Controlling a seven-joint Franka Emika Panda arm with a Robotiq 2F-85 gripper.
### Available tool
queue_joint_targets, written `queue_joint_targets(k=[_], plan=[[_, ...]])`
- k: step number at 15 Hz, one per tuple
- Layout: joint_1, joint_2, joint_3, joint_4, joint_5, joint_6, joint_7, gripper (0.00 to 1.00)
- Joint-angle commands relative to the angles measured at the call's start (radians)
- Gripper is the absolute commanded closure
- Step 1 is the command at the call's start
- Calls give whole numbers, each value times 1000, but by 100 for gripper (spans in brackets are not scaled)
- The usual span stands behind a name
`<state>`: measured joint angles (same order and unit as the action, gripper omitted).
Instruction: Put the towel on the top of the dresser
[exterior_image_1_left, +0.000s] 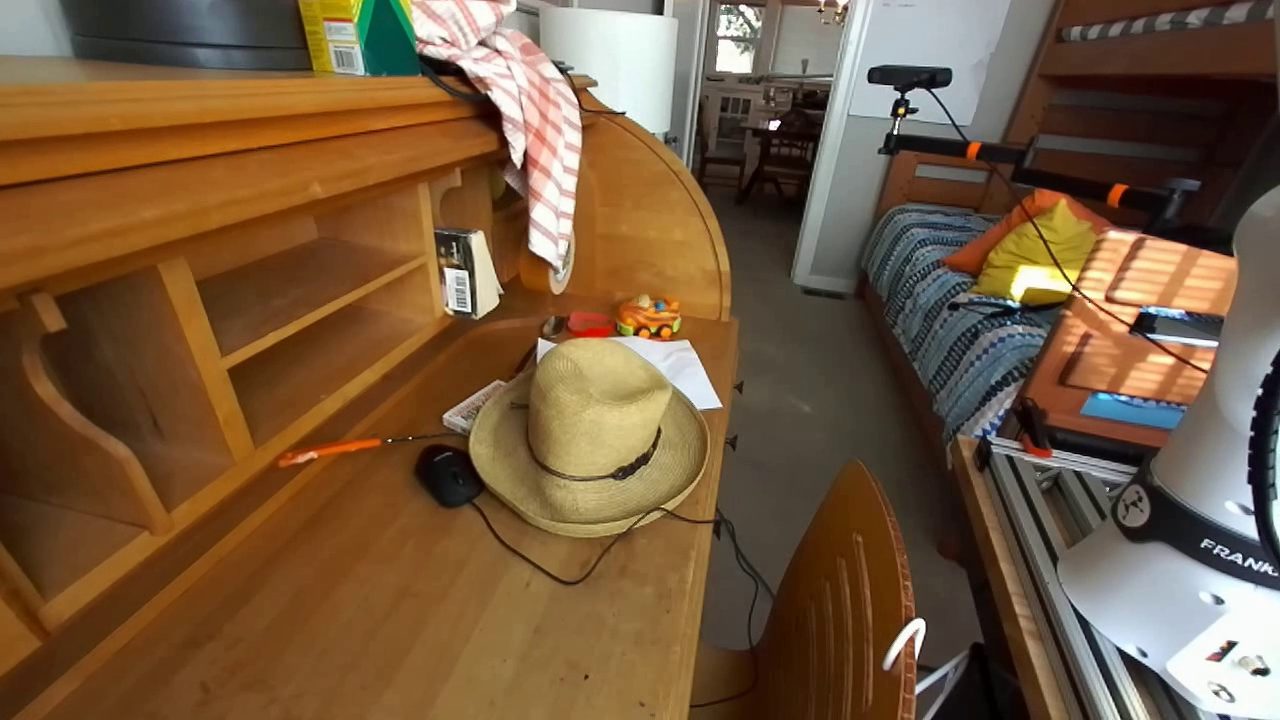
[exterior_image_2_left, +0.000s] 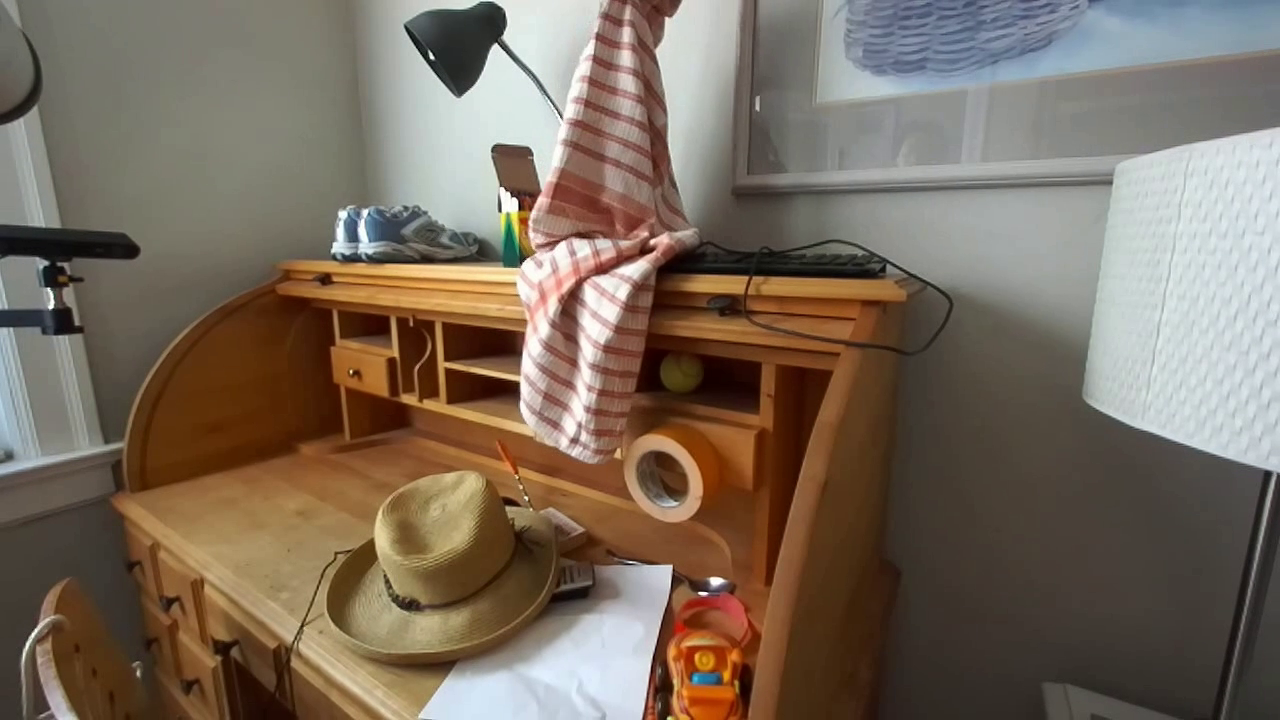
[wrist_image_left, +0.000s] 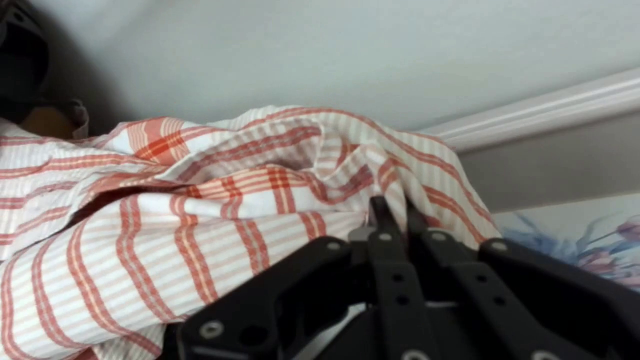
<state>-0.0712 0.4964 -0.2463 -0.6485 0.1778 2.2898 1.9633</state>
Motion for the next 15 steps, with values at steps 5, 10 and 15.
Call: queue_joint_targets(k=[5,10,15], plan=[[-71,132,4,24,33,-29,32,99],[-88,183,-46,13,10,-37,111,99],[-108,185,-131,-43,-40,-84,95,99]])
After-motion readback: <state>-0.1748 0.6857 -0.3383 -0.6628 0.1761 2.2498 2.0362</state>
